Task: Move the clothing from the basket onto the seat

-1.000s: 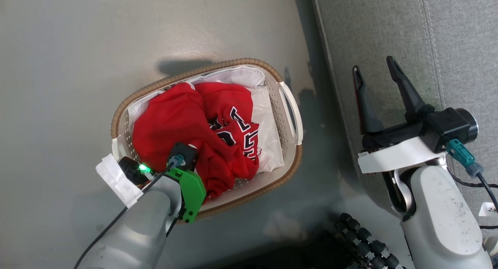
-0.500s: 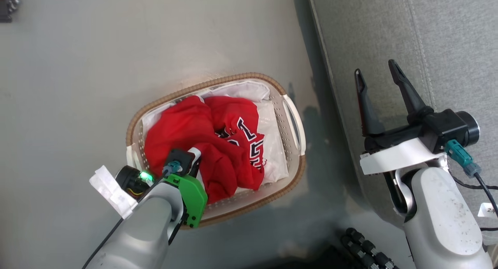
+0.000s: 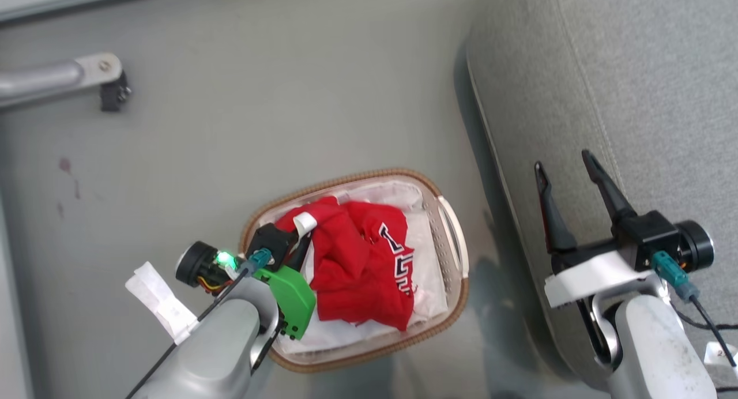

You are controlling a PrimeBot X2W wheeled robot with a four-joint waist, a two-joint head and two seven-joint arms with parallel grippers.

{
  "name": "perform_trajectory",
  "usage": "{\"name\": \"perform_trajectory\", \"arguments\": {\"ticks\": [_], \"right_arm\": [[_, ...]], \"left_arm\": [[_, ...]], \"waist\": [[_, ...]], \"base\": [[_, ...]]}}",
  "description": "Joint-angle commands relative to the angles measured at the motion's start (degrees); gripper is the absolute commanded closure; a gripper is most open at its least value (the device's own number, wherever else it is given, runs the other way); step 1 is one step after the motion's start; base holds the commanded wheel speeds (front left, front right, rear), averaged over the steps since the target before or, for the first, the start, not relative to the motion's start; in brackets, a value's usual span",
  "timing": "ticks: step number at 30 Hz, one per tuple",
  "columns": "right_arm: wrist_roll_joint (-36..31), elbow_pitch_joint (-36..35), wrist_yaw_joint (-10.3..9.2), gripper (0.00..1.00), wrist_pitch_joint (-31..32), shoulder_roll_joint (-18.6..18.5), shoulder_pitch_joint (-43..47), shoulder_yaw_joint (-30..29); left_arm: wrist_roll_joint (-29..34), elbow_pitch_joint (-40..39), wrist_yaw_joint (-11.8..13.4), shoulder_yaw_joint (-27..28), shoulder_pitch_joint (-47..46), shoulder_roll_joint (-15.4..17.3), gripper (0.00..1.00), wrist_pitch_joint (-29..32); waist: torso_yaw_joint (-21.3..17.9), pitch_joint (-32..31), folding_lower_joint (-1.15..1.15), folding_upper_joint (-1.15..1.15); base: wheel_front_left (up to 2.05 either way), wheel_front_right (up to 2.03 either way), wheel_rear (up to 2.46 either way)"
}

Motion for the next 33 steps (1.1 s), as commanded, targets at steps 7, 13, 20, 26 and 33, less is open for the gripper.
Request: {"name": "perform_trajectory", "arguments": {"ticks": [7,13,20,26,33], "right_arm": [[-1.52,1.39,-0.04,0.00,-0.28,-0.27,5.74,-0.79],[-2.00,1.92,-0.04,0.00,-0.28,-0.26,9.09,-0.54],[-2.15,1.93,-0.04,0.00,-0.28,-0.26,11.74,0.16],[-1.67,0.98,-0.04,0.00,-0.28,-0.26,11.22,1.72],[-0.88,0.34,-0.04,0.00,-0.28,-0.25,9.82,4.86]], "left_arm": [[5.27,-8.10,0.27,0.97,0.63,3.78,1.00,-0.04],[8.01,-12.99,-0.30,0.78,-1.50,6.08,1.00,-0.05],[9.07,-15.83,-0.84,-0.27,-6.18,7.92,1.00,-0.05],[8.43,-17.19,-1.24,-0.78,-11.61,9.09,1.00,1.27],[8.05,-17.98,-1.33,-1.83,-17.67,8.89,1.00,3.27]], "waist": [[5.44,-15.40,0.00,0.00],[6.26,-21.34,0.00,0.00],[6.70,-26.14,0.00,0.00],[6.40,-27.41,0.00,0.00],[6.18,-27.86,0.00,0.00]], "base": [[0.00,0.00,0.00],[0.00,0.00,0.00],[0.00,0.00,0.00],[0.00,0.00,0.00],[0.00,0.00,0.00]]}}
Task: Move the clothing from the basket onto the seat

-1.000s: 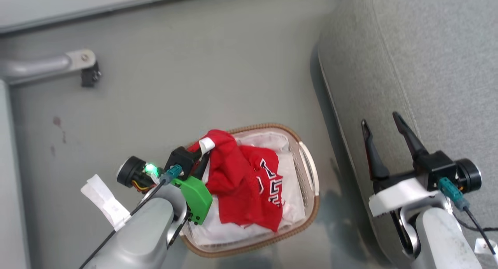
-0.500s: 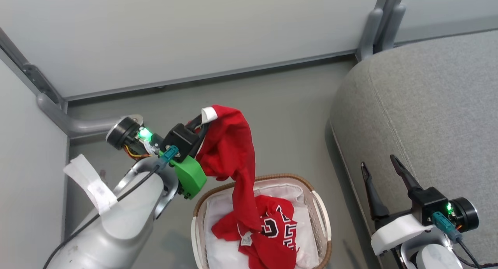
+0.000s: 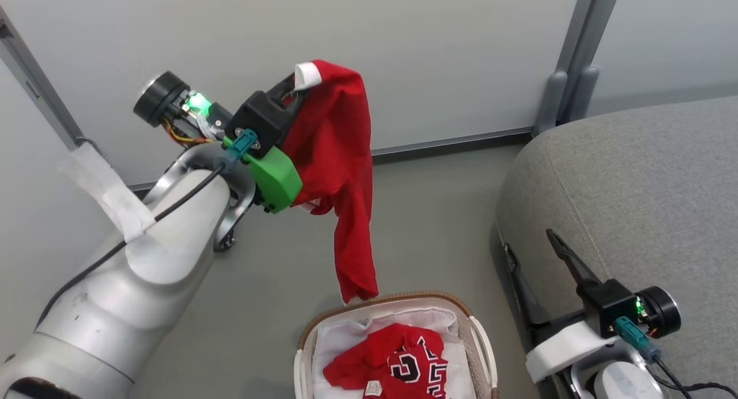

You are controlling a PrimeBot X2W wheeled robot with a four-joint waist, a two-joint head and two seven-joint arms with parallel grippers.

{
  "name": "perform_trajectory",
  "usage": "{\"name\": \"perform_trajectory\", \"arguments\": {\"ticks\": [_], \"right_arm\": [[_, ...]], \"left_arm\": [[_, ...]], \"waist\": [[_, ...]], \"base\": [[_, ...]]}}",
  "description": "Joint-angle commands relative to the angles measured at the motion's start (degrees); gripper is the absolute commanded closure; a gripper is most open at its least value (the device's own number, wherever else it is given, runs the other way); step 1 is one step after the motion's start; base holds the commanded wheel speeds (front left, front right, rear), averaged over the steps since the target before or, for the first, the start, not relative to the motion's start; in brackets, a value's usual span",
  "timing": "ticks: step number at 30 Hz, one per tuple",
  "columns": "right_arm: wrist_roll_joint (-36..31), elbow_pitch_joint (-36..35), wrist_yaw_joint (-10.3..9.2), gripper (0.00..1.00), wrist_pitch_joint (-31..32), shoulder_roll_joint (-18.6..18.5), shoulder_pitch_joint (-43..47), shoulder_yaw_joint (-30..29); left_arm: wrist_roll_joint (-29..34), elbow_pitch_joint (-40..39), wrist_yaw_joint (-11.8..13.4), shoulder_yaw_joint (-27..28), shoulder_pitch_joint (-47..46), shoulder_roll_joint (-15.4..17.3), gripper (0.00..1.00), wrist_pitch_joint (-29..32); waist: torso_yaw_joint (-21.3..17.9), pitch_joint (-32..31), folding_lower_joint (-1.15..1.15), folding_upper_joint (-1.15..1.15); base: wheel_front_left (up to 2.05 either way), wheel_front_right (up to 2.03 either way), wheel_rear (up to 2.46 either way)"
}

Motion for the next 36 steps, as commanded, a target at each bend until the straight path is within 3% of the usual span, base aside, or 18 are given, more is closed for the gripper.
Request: {"name": "perform_trajectory", "arguments": {"ticks": [1,16,30,31,33,36], "right_arm": [[0.50,-0.15,-0.04,0.00,-0.28,-0.24,-0.68,0.79],[6.85,2.19,-0.04,0.00,-0.28,-0.26,-8.70,15.01],[7.73,20.32,-0.04,0.00,-0.22,-0.20,-19.75,13.62],[8.00,21.14,-0.04,0.51,-0.22,-0.20,-20.03,13.89],[8.32,22.30,-0.04,1.00,-0.22,-0.29,-20.81,13.92],[8.68,22.93,-0.04,1.00,-0.22,-0.28,-20.87,13.24]], "left_arm": [[0.02,-0.13,-0.17,-0.45,-1.81,-0.25,1.00,0.36],[-2.49,-3.57,-0.22,-4.79,-8.32,-5.35,1.00,3.88],[-5.24,-3.54,-0.12,-8.80,-10.15,-10.53,1.00,3.29],[-5.50,-3.61,-0.12,-9.02,-10.01,-10.60,1.00,3.24],[-6.14,-3.58,-0.12,-9.36,-9.64,-10.48,1.00,3.00],[-6.66,-3.12,-0.10,-9.40,-8.84,-9.61,1.00,2.81]], "waist": [[-0.02,-0.02,0.00,0.00],[3.37,-0.39,0.00,0.00],[8.24,-0.63,0.00,0.00],[8.43,-0.66,0.00,0.00],[8.76,-0.69,0.00,0.00],[8.80,-0.76,0.00,0.00]], "base": [[0.00,0.00,0.00],[0.00,0.00,0.00],[0.00,0.00,0.00],[0.00,0.00,0.00],[0.00,0.00,0.00],[0.00,0.00,0.00]]}}
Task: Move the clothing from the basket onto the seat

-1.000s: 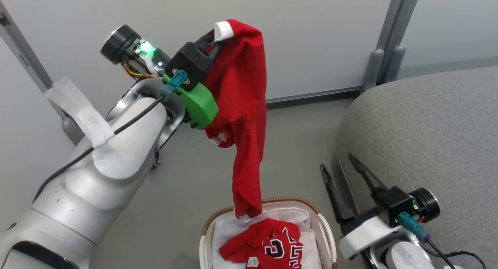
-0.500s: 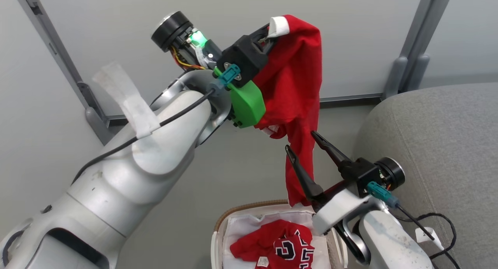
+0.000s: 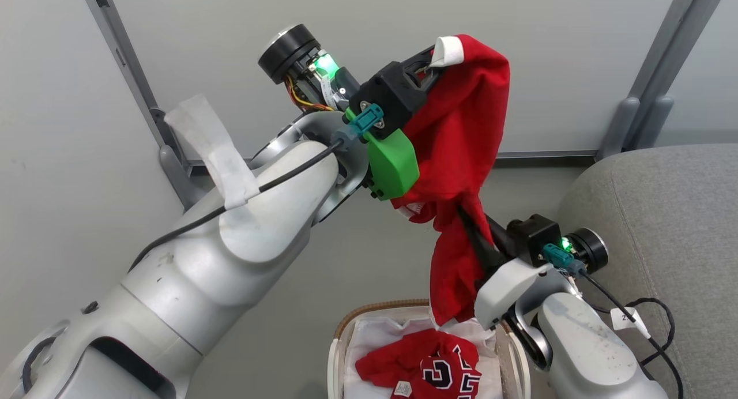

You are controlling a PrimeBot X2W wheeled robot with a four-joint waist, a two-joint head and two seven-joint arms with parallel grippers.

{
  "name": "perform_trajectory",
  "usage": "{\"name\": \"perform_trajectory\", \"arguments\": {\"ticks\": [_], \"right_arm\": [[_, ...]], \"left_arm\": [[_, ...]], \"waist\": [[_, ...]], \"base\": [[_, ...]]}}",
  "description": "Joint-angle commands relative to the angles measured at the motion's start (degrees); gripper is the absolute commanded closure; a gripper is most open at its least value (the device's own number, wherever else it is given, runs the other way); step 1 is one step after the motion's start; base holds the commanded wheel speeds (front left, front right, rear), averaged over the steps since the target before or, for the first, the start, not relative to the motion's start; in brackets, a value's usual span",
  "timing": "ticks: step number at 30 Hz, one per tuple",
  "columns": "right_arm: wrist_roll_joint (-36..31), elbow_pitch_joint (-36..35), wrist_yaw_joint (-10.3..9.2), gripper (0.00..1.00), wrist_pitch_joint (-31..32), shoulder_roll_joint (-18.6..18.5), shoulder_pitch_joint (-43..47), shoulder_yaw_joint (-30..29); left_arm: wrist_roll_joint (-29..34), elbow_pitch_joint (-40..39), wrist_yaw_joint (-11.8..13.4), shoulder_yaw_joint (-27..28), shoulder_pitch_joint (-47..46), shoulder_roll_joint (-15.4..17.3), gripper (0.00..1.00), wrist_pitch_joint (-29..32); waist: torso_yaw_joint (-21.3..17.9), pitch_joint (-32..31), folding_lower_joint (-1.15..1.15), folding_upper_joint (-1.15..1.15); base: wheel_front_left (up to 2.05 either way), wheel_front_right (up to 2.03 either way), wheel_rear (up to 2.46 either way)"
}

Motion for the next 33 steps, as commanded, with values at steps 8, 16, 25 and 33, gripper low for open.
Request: {"name": "perform_trajectory", "arguments": {"ticks": [8,16,25,33], "right_arm": [[0.43,-2.52,-0.04,1.00,-0.14,-0.31,0.61,-2.96],[-0.08,-5.19,-0.04,1.00,-0.14,-0.31,0.78,-6.76],[-1.98,-8.70,-0.04,1.00,-0.14,-0.31,0.37,-12.75],[-4.24,-10.99,-0.04,1.00,-0.14,-0.30,1.21,-16.75]], "left_arm": [[-2.13,1.31,1.18,1.17,2.95,2.44,1.00,-1.42],[-5.33,3.27,1.95,2.83,8.32,3.93,0.44,-3.95],[-8.78,5.20,3.23,5.76,19.01,3.85,0.00,-6.26],[-8.19,3.03,2.99,11.21,28.22,2.98,0.00,-6.24]], "waist": [[-1.15,0.08,0.00,0.00],[-2.45,0.32,0.00,0.00],[-3.39,0.65,0.00,0.00],[-3.95,1.28,0.00,0.00]], "base": [[0.00,0.00,0.00],[0.00,0.00,0.00],[0.00,0.00,0.00],[0.00,0.00,0.00]]}}
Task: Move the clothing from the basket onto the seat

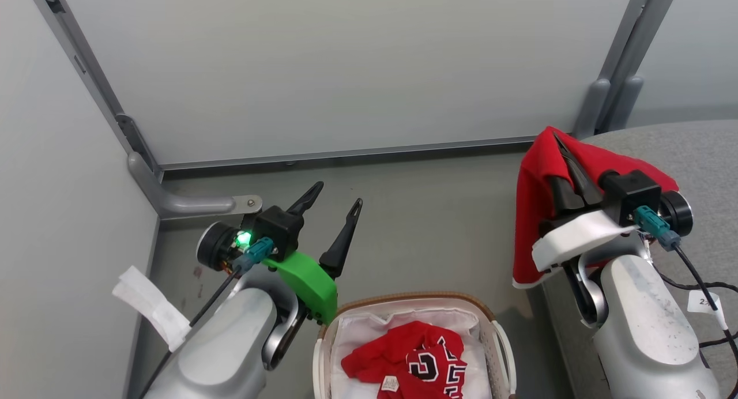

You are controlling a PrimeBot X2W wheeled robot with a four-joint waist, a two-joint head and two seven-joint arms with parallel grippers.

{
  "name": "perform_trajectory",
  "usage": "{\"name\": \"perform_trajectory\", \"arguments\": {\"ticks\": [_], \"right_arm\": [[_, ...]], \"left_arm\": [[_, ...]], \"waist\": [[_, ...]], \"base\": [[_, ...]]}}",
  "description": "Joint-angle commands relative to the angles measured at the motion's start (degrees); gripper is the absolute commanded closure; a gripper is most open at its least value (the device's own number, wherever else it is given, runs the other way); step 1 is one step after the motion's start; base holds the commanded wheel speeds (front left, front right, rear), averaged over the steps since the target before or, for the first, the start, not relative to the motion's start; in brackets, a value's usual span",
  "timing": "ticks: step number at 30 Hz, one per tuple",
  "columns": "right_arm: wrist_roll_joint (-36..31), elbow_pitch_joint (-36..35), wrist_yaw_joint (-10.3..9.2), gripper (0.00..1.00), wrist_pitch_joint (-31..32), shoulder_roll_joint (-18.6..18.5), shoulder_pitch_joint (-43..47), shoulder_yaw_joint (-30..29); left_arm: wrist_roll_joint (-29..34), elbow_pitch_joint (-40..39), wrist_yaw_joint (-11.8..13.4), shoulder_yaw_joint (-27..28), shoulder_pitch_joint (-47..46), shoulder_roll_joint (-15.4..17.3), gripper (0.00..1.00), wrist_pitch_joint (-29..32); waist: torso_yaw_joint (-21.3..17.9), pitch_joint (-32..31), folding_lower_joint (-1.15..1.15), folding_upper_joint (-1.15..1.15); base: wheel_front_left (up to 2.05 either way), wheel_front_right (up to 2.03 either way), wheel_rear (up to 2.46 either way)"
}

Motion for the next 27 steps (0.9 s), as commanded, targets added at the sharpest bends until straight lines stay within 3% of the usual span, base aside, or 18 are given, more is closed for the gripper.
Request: {"name": "perform_trajectory", "arguments": {"ticks": [1,16,27], "right_arm": [[-0.39,-0.41,-0.04,1.00,-0.14,-0.26,0.90,-0.58],[-1.27,-1.75,-0.04,1.00,-0.14,-0.28,1.37,-2.68],[-3.65,-4.00,-0.04,1.00,-0.15,-0.25,1.79,-5.67]], "left_arm": [[0.89,-0.63,-0.10,1.16,1.71,-0.23,0.00,-0.02],[5.52,-4.06,-2.01,10.79,12.35,-3.39,0.00,-0.04],[8.80,-6.27,-2.82,13.23,14.44,-5.66,0.00,-0.04]], "waist": [[-0.18,0.14,0.00,0.00],[-1.83,1.08,0.00,0.00],[-11.20,3.48,0.00,0.00]], "base": [[0.00,0.00,0.00],[0.00,0.00,0.00],[0.00,0.00,0.00]]}}
